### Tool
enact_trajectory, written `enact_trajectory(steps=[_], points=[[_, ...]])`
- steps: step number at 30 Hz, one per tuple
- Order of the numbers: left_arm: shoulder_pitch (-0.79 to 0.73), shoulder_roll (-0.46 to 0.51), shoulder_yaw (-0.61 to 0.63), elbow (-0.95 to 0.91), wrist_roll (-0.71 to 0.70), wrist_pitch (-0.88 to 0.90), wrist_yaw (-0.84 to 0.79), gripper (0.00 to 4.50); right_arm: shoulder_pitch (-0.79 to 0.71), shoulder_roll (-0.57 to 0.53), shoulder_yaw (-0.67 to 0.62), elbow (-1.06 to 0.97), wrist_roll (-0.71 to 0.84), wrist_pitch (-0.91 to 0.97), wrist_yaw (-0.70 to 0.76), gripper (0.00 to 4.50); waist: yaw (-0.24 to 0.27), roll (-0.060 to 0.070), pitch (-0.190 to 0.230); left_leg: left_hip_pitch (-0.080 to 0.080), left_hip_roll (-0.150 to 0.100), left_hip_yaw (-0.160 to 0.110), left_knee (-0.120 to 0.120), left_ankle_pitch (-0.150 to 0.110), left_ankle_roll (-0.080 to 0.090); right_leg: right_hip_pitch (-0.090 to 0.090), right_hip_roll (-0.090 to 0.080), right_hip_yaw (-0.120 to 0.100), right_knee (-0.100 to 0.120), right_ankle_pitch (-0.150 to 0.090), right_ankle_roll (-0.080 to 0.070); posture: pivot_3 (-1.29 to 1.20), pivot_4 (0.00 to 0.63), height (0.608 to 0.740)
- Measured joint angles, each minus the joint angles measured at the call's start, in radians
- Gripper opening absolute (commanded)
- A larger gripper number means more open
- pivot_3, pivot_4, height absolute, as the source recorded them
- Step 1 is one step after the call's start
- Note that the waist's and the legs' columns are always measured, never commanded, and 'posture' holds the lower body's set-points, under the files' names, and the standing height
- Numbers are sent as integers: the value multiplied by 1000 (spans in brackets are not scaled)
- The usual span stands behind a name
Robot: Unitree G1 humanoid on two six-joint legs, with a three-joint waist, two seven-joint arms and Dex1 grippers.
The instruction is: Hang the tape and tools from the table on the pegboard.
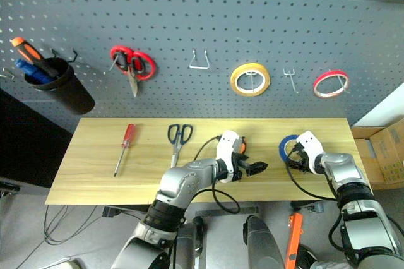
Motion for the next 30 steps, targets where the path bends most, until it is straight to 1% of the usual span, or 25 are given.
enact_trajectory(steps=[3,4,5,10,14,18,19,20,21,23,25,27,28,30], points=[[0,-2,0,0,0,0,1,4500,-7,1,0,19,-11,-19,0,923,0,0,0,0,0,0,0,0,0,0,0,0,0,0,0,17,342,740],[0,-3,0,0,0,0,1,4500,-8,1,-1,24,-14,-24,0,670,0,0,0,0,0,0,0,0,0,0,0,0,0,0,0,17,341,740],[0,-4,0,0,0,0,1,4500,-10,1,-1,29,-18,-31,0,551,0,0,0,0,0,0,0,0,0,0,0,0,0,0,0,16,340,740],[-2,-9,0,0,0,0,2,4500,-4,1,-7,30,-19,-43,-1,548,1,0,0,0,0,0,0,0,0,0,0,0,0,0,0,16,327,740],[-9,-12,0,0,1,-4,2,4500,49,-7,-20,-46,-19,-29,-14,548,1,0,0,-1,0,0,0,0,0,0,0,0,0,0,0,17,316,740],[-11,3,2,-55,3,-7,3,4500,260,-29,-59,-384,-11,58,-56,548,6,2,-1,-7,0,-4,0,-1,-2,-4,0,-3,-1,-1,2,-1,305,740],[0,19,2,-98,3,-16,1,4500,349,-34,-72,-532,-12,84,-81,548,6,3,-1,-7,0,-4,0,-1,-3,-6,-1,-3,-1,-2,3,-7,303,740],[8,29,6,-126,2,-25,-1,4500,398,-34,-77,-623,-12,101,-94,548,5,3,-1,-7,0,-4,0,-2,-6,-5,0,-3,0,-3,5,-11,300,740],[19,42,16,-172,-6,-26,-5,4500,485,-33,-96,-772,-24,129,-131,548,2,5,-2,-8,1,-5,0,-3,-14,-7,0,-3,1,-4,6,-18,293,740],[46,61,37,-258,-36,-20,-22,4500,620,-21,-109,-1014,-52,170,-192,548,-2,6,-3,-7,2,-5,1,-3,-23,-7,0,-3,1,-5,7,-30,283,740],[59,64,63,-332,-87,16,-26,4500,717,15,-110,-1204,-96,203,-262,548,-2,6,-3,-8,1,-5,3,-3,-26,-7,0,-3,1,-5,7,-44,277,740],[66,68,110,-414,-164,74,-35,4500,786,50,-95,-1375,-152,214,-328,548,-2,6,-3,-10,2,-5,7,-4,-27,-6,0,-3,1,-5,7,-54,272,740],[67,73,139,-452,-202,104,-37,4500,800,59,-89,-1436,-181,214,-353,548,-4,5,-3,-10,2,-5,9,-4,-27,-6,0,-3,0,-5,7,-58,265,740],[67,78,202,-511,-280,159,-34,4500,798,67,-82,-1514,-233,213,-397,548,-6,3,-5,-9,1,-5,11,-4,-27,-4,-1,-3,-1,-7,2,-62,256,740]])
